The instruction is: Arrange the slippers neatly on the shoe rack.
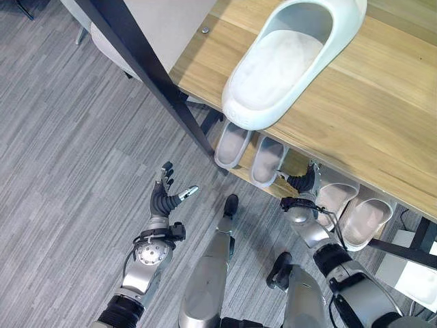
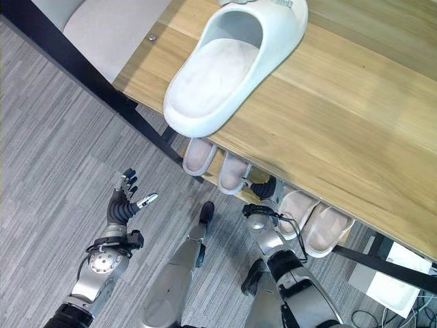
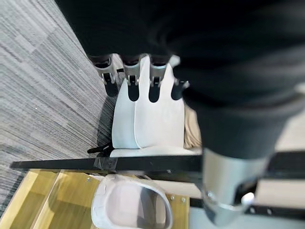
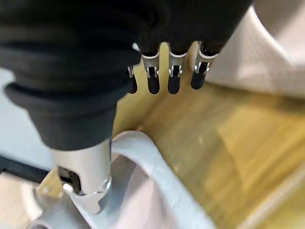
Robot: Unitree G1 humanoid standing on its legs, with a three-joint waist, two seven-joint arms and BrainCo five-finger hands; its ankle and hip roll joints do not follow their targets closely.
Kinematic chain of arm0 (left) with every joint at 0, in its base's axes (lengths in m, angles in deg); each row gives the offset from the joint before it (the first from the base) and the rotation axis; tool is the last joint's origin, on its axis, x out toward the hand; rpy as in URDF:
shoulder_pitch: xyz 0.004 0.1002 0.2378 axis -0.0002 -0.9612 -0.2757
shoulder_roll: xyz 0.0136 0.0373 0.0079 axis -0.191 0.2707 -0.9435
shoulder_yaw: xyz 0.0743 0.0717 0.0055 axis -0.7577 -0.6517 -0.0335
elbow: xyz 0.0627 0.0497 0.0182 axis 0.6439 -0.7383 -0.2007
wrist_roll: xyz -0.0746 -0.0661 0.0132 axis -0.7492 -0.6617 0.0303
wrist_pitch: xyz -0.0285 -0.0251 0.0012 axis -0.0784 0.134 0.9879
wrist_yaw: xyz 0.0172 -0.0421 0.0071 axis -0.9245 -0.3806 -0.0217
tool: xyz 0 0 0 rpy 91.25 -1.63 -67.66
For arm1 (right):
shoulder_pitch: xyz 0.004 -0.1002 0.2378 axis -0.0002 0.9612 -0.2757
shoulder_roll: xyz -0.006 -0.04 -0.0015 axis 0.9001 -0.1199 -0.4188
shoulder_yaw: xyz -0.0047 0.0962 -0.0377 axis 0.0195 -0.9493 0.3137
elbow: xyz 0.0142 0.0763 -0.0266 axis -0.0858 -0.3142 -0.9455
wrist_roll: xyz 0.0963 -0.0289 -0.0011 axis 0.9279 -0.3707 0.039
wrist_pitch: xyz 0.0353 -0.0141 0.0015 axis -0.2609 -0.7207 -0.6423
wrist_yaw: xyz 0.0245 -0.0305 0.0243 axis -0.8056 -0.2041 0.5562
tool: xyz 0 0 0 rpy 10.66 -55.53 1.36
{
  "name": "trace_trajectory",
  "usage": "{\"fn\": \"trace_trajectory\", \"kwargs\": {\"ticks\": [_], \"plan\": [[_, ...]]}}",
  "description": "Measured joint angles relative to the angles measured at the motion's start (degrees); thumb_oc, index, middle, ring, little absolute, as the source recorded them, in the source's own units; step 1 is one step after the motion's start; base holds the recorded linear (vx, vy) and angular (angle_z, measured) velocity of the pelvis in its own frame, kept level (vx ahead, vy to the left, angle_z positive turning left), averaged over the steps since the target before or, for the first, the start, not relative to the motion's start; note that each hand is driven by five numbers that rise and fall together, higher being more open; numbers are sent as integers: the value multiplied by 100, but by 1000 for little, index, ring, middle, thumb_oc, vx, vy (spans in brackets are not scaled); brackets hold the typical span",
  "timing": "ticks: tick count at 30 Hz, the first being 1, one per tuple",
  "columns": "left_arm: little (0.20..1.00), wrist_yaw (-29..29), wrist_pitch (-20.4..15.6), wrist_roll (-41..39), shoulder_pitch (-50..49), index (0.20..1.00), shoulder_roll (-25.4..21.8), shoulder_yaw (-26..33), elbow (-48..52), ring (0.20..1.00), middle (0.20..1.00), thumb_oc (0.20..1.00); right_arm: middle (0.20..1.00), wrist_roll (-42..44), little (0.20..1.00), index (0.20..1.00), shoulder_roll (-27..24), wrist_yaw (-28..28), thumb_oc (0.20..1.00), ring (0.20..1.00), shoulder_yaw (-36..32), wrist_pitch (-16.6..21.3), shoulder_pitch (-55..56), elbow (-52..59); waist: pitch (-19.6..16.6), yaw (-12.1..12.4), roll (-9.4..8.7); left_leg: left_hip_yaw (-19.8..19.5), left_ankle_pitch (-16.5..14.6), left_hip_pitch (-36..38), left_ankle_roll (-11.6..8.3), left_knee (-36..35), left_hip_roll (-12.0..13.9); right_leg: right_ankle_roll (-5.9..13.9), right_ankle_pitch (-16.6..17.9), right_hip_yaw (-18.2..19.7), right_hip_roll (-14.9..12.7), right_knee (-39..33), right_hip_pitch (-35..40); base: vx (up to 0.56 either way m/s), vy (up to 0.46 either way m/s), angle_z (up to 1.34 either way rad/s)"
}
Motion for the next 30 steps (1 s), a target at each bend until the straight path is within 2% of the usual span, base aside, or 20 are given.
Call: {"fn": "trace_trajectory", "kwargs": {"ticks": [4,5,10,13,21,24,26,28,30], "plan": [[1000,-97,19,-19,-28,1000,2,-2,1,1000,1000,1000,1000,1297,1000,1000,272,322,1000,1000,-138,373,-20,-139,22,155,42,-105,-32,2,-6,-3,-27,-22,-27,-115,8,-32,100,49,-39,16],[1000,-105,35,-85,-63,1000,2,-5,2,1000,1000,1000,1000,1733,1000,1000,308,418,1000,1000,-128,603,-41,-139,21,210,42,-151,-37,7,-12,-2,-45,-39,-44,-152,6,-44,131,43,-54,15],[1000,-120,76,-223,-63,1000,4,-42,10,1000,1000,1000,1000,2785,1000,1000,357,785,1000,1000,-110,968,-149,-152,21,293,46,-241,-42,16,-19,-3,-79,-94,-99,-285,13,-75,237,30,-35,12],[1000,-161,96,-224,-60,1000,19,-178,8,1000,1000,1000,1000,3146,1000,1000,369,963,1000,1000,-95,1006,-174,-74,21,299,47,-256,-46,17,-25,-6,-87,-94,-97,-322,24,-129,271,32,-22,4],[1000,-274,132,-225,-47,1000,15,-164,12,1000,1000,1000,1000,3201,1000,1000,191,1211,1000,1000,40,932,108,-26,12,299,39,-294,-36,267,0,-96,-89,-30,-60,-389,31,-280,564,7,-1,3],[1000,-343,236,-224,-122,1000,12,-125,24,1000,1000,1000,1000,2824,1000,1000,59,1405,1000,1000,81,663,1146,494,-55,193,-50,-214,-41,646,-28,-365,18,-20,14,-346,94,-546,827,35,-28,-19],[1000,-367,292,-224,-248,1000,12,-36,25,1000,1000,1000,1000,2519,1000,1000,-50,1552,1000,1000,88,535,1655,702,-149,97,-130,-125,100,818,-40,-434,79,-15,150,-268,221,-804,1051,17,8,-30],[1000,-448,375,-224,-537,1000,8,105,6,1000,1000,1000,1000,2484,1000,1000,-193,1767,1000,1000,22,421,2387,701,-716,-232,-324,-49,103,1178,-29,-779,150,31,317,-249,342,-1341,1394,130,-33,-22],[1000,-517,391,-225,-559,1000,10,141,12,1000,1000,1000,1000,2508,1000,1000,-199,1894,1000,1000,-160,395,2686,698,-1135,-359,-371,76,88,1315,-39,-1023,258,5,446,-219,408,-1644,1501,156,-40,-24]]}}
